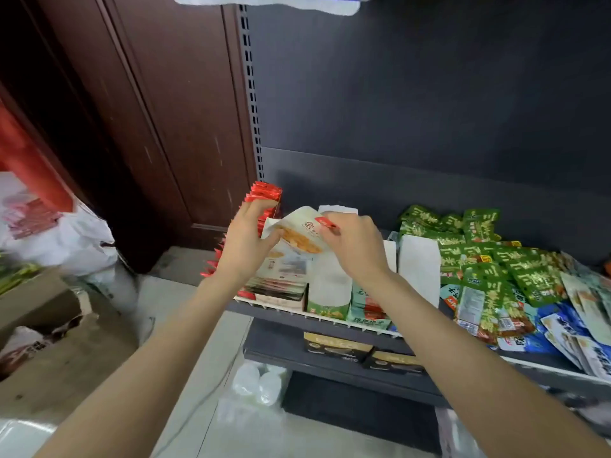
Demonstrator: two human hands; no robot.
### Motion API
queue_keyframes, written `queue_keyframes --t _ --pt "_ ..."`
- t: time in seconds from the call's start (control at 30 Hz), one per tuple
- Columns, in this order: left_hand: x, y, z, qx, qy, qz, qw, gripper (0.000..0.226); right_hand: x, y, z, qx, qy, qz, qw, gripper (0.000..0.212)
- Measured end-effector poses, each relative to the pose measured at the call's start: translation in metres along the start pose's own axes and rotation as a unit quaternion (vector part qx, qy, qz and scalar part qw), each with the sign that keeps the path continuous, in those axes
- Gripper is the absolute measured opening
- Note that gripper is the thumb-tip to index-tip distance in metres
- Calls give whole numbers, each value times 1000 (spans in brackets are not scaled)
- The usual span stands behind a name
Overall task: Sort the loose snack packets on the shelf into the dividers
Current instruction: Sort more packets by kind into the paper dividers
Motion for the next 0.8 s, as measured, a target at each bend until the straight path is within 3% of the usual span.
queue_keyframes --t 0.1,0.2,0.27,0.33,0.4,0.47,0.63,0.8 --pt "-6 -9 8 19 -86 -14 996 34 23 -37 -1 -111 -32 190 975 12" --pt "-12 -19 17 11 -112 12 994 28 49 -49 1 -127 -78 230 962 16" --pt "-17 -27 26 2 -120 38 992 25 60 -40 1 -64 -114 164 978 23" --pt "-16 -35 33 10 -159 14 987 30 73 -26 5 14 -186 11 982 36" --pt "-10 -46 36 32 -207 -45 977 43 85 -20 12 40 -266 -102 958 45" --pt "-5 -52 36 55 -230 -96 967 49 93 -16 16 56 -299 -145 942 43" --pt "3 -46 27 67 -208 -176 960 30 97 -6 14 57 -261 -89 959 32" --pt "25 -27 19 44 -207 -206 955 35 82 11 12 62 -194 -105 973 28"
Point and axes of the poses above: each hand's wrist, its own z-axis away from the middle knuckle, its own x-axis out of the palm, y = z × x, the point moved 6 cm from there along -z, towards the middle knuckle, and after that the axes turned 9 degrees about z, right-handed, at the moved point
